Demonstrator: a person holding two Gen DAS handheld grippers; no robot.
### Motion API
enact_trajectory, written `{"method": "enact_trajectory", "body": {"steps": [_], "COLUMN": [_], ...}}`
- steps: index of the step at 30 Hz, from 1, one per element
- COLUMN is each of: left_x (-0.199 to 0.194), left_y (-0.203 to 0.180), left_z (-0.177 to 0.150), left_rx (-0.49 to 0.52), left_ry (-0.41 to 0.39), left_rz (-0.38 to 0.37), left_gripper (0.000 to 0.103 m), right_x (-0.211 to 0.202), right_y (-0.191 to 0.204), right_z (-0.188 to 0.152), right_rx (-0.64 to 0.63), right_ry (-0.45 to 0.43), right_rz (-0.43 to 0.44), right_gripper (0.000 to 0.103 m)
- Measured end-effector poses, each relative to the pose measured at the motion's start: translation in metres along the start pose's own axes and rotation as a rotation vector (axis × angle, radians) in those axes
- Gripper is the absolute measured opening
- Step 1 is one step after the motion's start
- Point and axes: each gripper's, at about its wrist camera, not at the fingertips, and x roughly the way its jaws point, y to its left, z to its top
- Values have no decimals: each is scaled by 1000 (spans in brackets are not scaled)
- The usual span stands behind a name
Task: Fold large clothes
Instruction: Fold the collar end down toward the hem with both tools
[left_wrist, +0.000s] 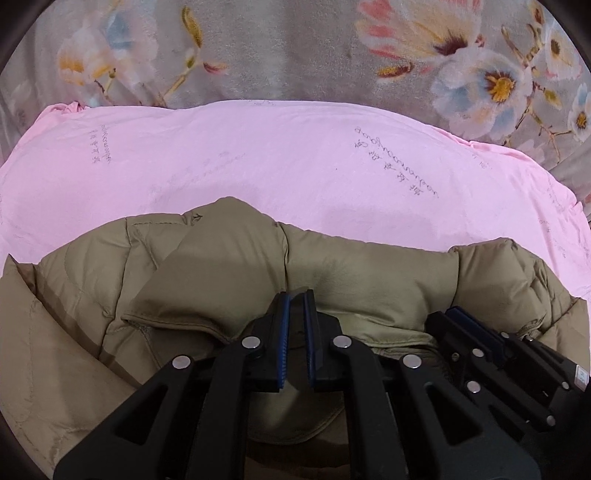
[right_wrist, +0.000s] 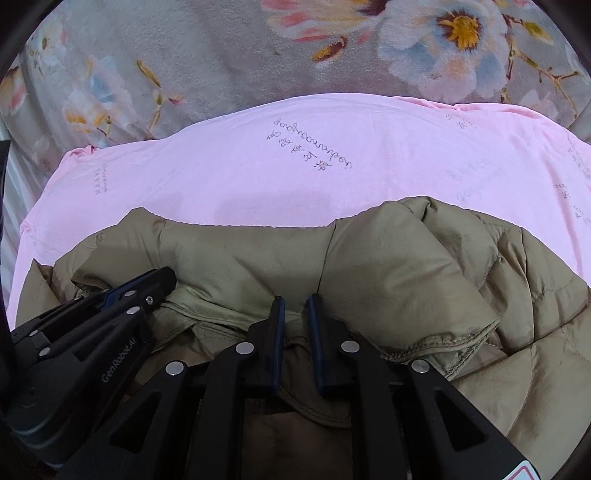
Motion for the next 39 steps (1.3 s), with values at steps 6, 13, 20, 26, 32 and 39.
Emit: {"method": "enact_trajectory", "body": {"steps": [6, 13, 20, 26, 32, 39], "left_x": [4, 7, 7, 8, 8, 8], "left_y": [0, -1, -1, -2, -2, -2], "left_z": [-4, -5, -5, -5, -5, -5], "left_rx": [12, 17, 18, 20, 20, 19], "left_ry": [-3, -4, -8, -9, -12, -16], "left_rz": [18, 45, 44, 48, 47, 45], "left_gripper": [7, 0, 0, 0, 0, 0], "right_x": [0, 1, -2, 2, 2, 2], "right_y": [-2, -2, -2, -3, -3, -3], "right_z": [-1, -1, -2, -2, -2, -2], "right_rx": [16, 17, 14, 14, 16, 17], "right_ry": [1, 3, -13, 8, 10, 11], "right_rz": [13, 5, -25, -12, -11, -11], "right_gripper": [13, 11, 7, 7, 7, 7]}}
